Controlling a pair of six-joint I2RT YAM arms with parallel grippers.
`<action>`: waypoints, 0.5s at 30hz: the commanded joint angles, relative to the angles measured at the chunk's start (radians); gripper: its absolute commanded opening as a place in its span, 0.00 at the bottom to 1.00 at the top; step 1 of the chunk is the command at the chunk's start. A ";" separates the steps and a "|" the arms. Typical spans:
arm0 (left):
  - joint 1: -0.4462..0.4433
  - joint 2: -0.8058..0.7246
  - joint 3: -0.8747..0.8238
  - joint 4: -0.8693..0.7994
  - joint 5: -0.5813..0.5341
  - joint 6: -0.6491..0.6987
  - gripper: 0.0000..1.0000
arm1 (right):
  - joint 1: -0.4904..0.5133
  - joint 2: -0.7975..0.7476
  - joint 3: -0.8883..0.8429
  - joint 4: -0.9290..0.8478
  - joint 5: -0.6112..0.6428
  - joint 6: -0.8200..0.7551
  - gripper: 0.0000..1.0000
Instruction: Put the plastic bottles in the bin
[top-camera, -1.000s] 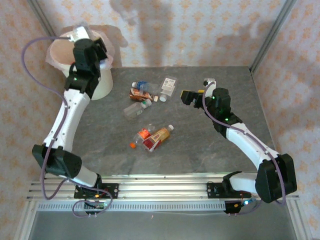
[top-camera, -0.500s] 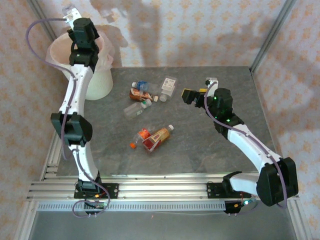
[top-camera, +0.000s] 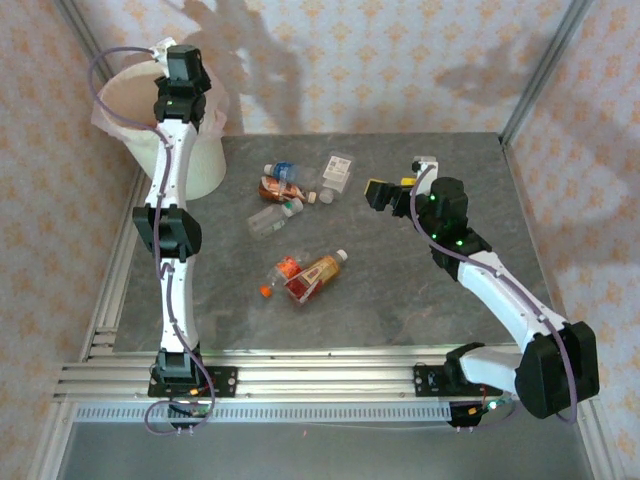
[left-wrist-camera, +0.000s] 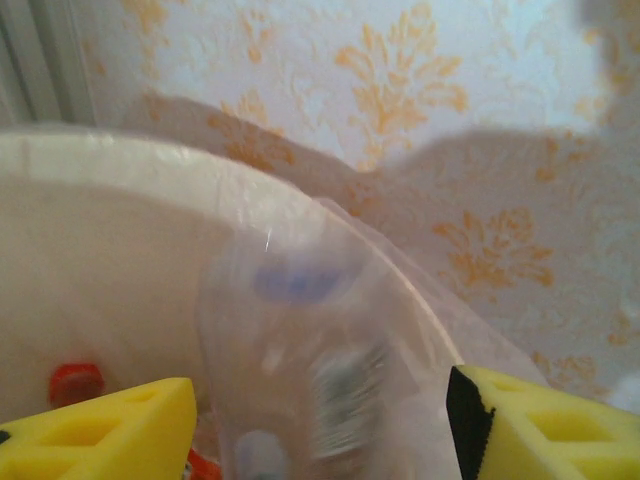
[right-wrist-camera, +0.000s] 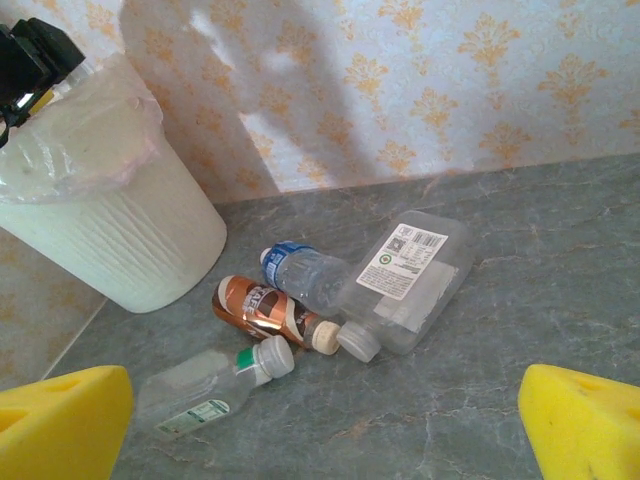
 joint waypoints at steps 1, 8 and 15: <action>0.002 -0.069 -0.003 -0.032 0.062 -0.054 0.70 | 0.005 -0.017 0.003 -0.005 0.012 -0.028 0.99; 0.002 -0.131 -0.014 -0.047 0.098 -0.103 0.81 | 0.006 -0.009 0.000 -0.001 0.006 -0.015 0.99; -0.029 -0.235 -0.046 -0.069 0.184 -0.113 0.93 | 0.006 0.002 -0.025 0.017 -0.029 -0.020 0.99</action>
